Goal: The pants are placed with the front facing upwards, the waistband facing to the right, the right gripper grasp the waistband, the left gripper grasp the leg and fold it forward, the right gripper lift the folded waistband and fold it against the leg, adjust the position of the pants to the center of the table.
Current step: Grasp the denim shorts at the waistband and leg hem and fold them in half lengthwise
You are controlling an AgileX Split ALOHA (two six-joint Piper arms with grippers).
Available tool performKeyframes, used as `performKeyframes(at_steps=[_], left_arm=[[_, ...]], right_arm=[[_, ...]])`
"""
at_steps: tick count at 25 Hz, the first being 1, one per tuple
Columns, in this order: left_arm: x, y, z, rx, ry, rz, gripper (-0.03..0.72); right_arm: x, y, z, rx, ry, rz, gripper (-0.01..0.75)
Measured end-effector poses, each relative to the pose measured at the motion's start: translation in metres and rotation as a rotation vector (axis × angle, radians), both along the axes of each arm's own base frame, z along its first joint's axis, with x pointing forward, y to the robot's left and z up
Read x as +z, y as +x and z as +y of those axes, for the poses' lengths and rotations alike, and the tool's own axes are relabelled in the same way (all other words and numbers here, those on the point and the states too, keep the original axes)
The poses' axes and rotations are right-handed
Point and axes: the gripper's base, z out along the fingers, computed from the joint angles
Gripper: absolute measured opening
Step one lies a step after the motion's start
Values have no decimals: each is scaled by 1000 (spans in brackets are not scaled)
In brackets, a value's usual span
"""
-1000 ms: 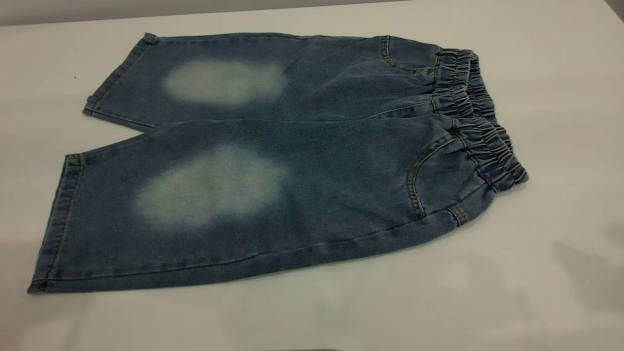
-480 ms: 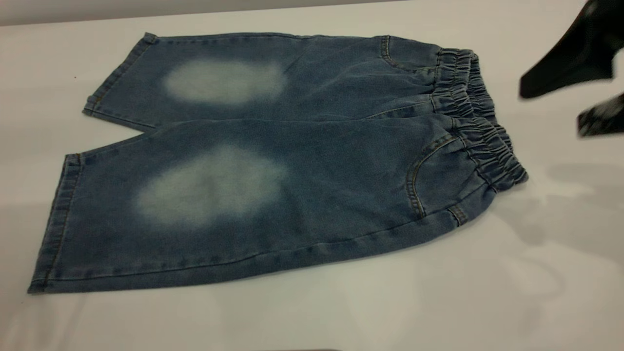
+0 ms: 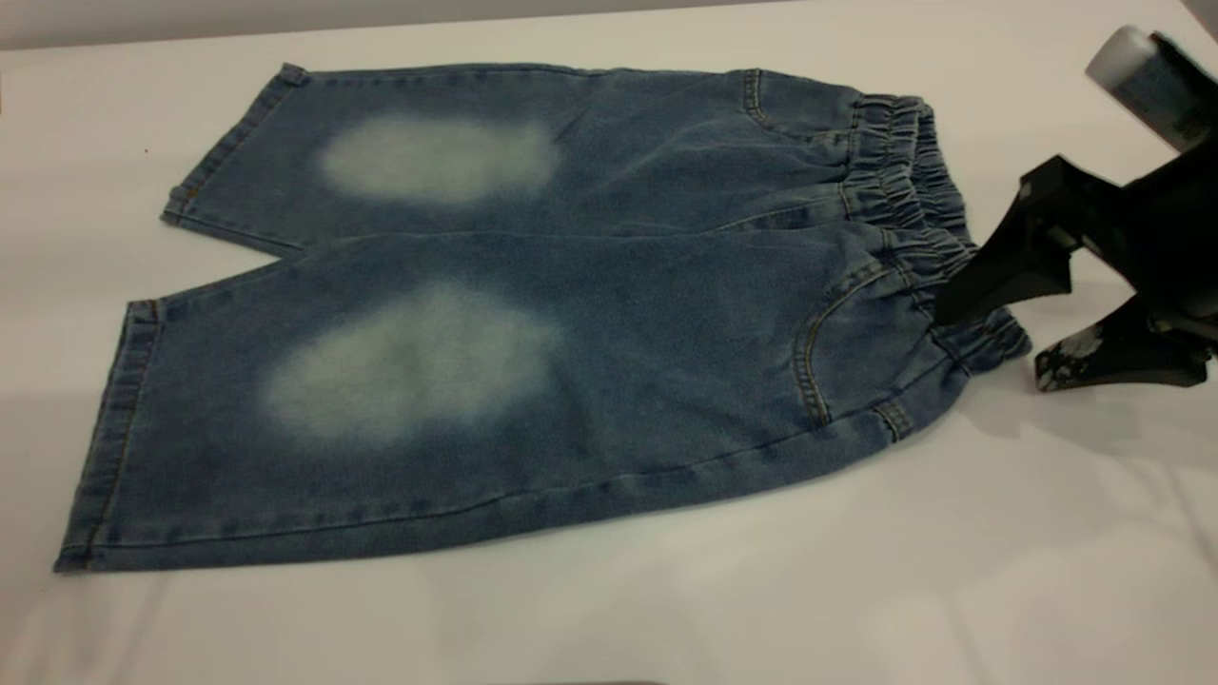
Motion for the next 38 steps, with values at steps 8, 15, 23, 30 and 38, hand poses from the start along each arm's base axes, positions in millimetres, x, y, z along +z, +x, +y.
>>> performKeyframes(at_steps=[8, 15, 23, 30, 38], left_arm=[[0, 0, 0, 0, 0, 0, 553], [0, 0, 0, 0, -2, 2, 553], [0, -1, -1, -4, -4, 13, 553], [-2, -2, -1, -11, -9, 37, 553], [-12, -7, -4, -41, -24, 157, 553]], right_arm=[[-5, 7, -1, 1, -7, -40, 587], [-5, 10, -3, -17, -32, -65, 587], [-13, 11, 0, -25, 21, -52, 564], [-17, 9, 4, 14, 74, -65, 456], [-17, 15, 4, 51, 52, -100, 36]])
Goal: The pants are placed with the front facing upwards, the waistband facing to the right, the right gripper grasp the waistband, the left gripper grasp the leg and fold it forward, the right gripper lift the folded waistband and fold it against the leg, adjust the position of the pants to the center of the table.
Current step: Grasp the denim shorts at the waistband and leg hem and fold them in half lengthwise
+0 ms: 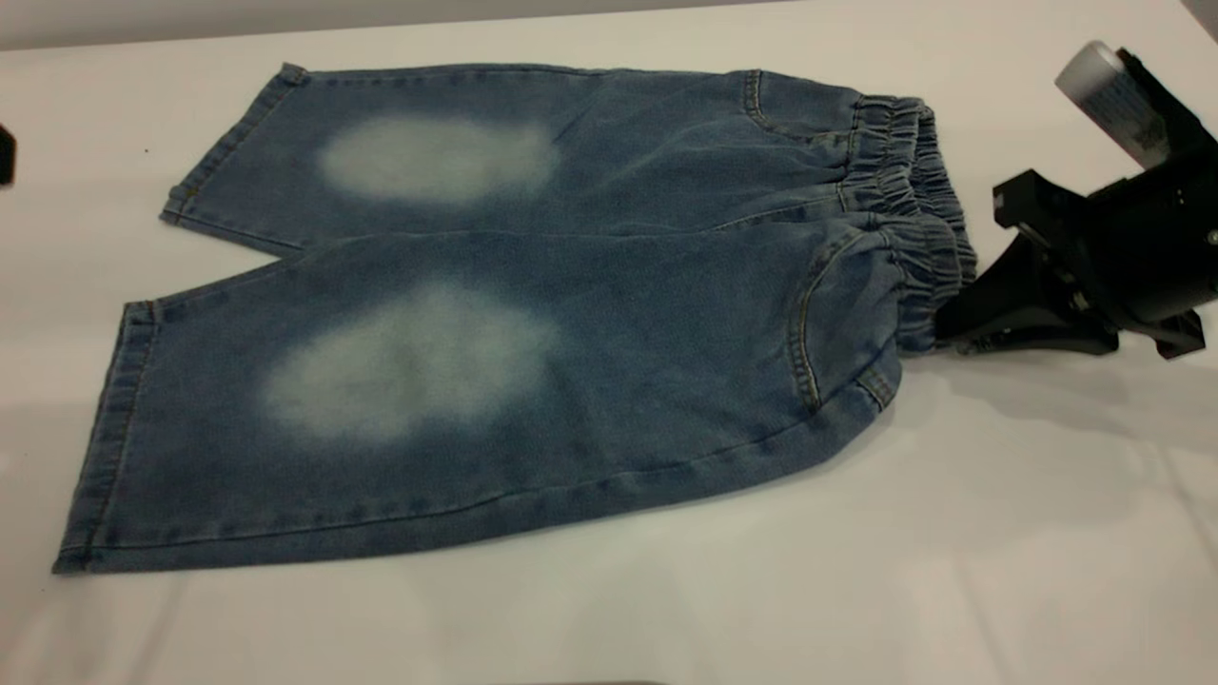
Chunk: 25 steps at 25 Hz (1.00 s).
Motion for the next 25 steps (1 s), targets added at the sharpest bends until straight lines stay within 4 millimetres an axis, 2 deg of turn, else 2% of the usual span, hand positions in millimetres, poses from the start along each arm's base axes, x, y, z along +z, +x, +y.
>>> performKeyframes(at_steps=[6, 15, 25], left_arm=[[-22, 5, 1, -33, 30, 125, 553], [-57, 13, 1, -37, 31, 275, 553], [-116, 17, 3, -62, 57, 505, 553]], right_arm=[[10, 4, 1, 52, -8, -42, 29], [50, 8, 2, 94, -12, -137, 29], [53, 8, 2, 94, -10, -142, 29]])
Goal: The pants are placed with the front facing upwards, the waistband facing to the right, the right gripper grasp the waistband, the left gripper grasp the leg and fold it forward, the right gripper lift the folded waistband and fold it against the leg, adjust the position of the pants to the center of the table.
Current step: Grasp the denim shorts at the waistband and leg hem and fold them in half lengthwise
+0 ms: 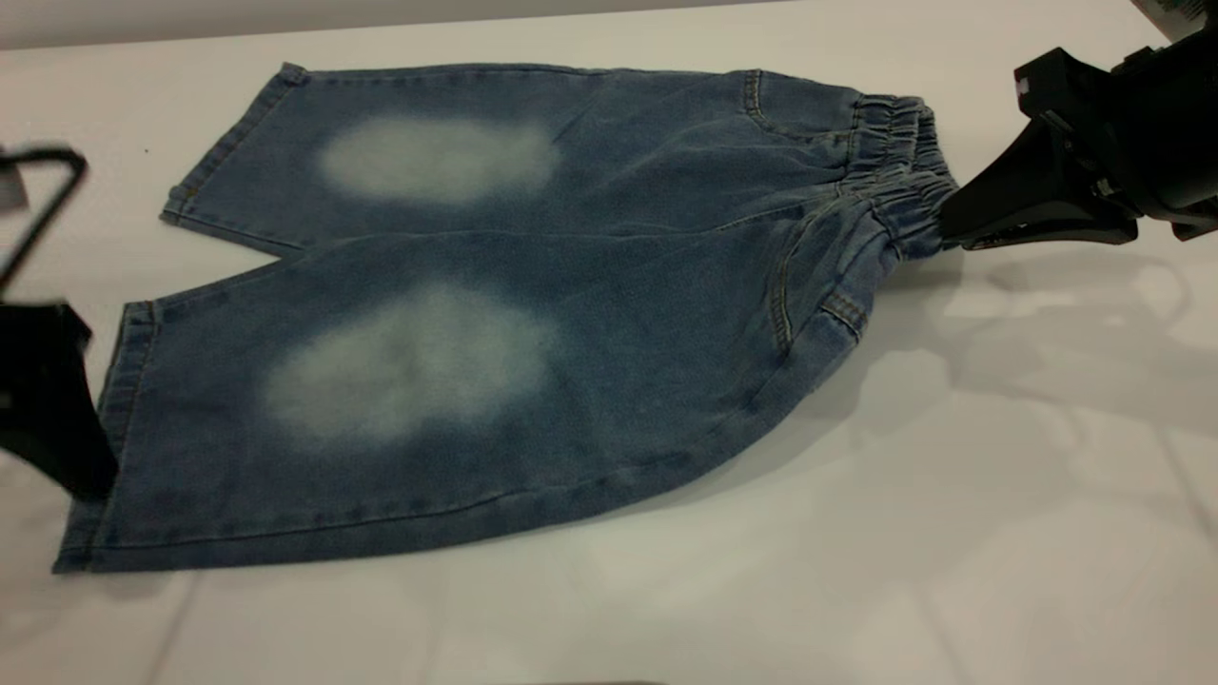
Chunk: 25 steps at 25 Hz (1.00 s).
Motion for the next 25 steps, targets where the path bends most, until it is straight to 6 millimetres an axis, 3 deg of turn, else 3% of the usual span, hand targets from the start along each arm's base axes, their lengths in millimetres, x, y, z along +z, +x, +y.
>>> performKeyframes(at_steps=[7, 15, 18, 20, 25], left_arm=[[-31, 6, 2, 9, 23, 31, 553], [-47, 12, 3, 38, 30, 26, 552], [-48, 11, 3, 26, 30, 29, 519], [-48, 12, 3, 23, 30, 30, 437], [-48, 17, 2, 23, 25, 29, 84]], right_arm=[[0, 0, 0, -2, 1, 2, 30], [0, 0, 0, -7, 4, 7, 30], [0, 0, 0, -7, 4, 8, 30], [0, 0, 0, -8, 5, 9, 30], [0, 0, 0, -11, 7, 12, 30]])
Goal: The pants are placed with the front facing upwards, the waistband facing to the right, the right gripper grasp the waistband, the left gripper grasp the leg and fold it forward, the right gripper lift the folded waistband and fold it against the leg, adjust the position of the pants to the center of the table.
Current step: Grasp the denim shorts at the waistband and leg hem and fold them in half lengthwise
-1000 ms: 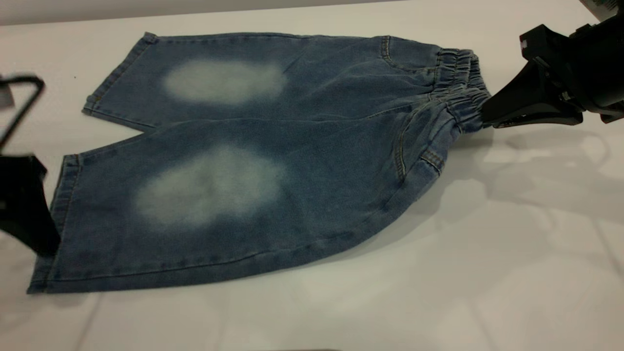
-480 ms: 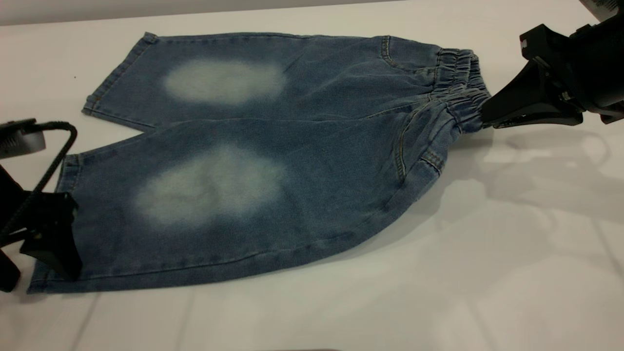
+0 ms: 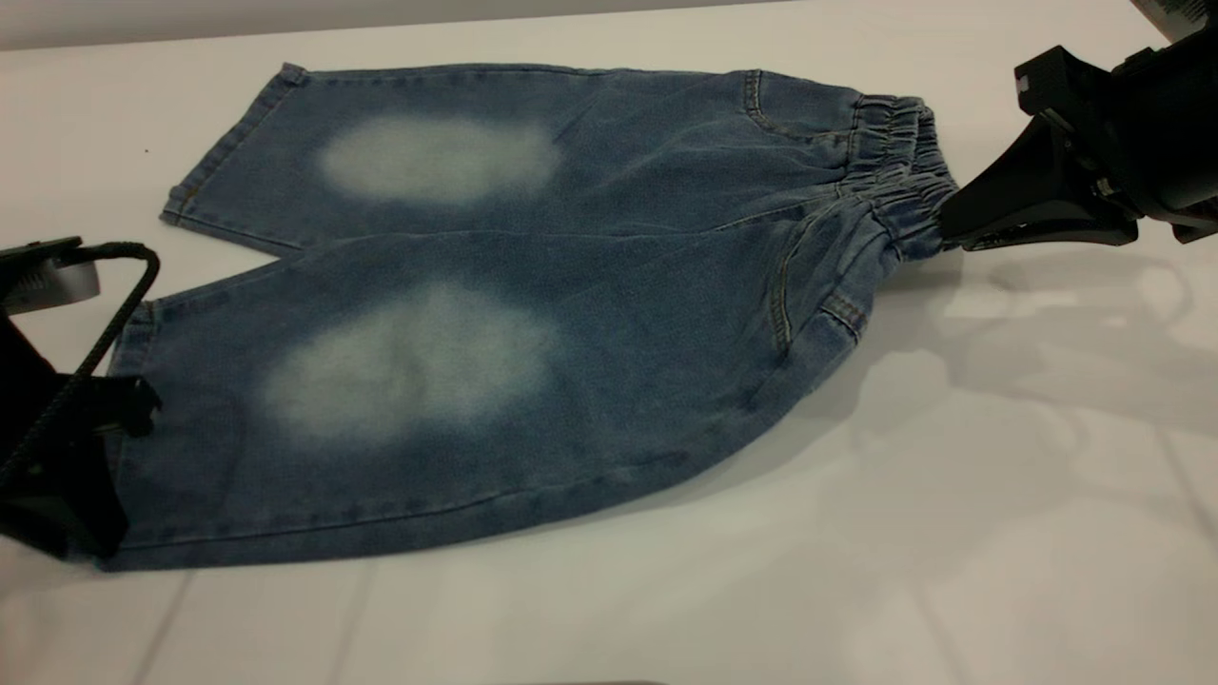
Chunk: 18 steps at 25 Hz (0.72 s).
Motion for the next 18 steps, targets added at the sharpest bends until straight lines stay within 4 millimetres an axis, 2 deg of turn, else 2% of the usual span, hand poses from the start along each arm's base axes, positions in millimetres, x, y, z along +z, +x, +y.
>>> performKeyframes(at_steps=[2, 6, 8, 14, 18], left_arm=[[2, 5, -1, -8, -8, 6, 51], [15, 18, -3, -53, -28, 3, 49], [31, 22, -4, -65, -34, -38, 48], [105, 39, -4, -80, -34, -286, 48], [133, 54, -5, -87, -32, -387, 48]], right_arm=[[0, 0, 0, -4, 2, 4, 30], [4, 0, 0, -12, 6, -1, 30], [11, 1, 0, -16, 7, -21, 30], [24, 2, 0, -24, 14, -62, 30], [27, 6, 0, -33, 19, -74, 30]])
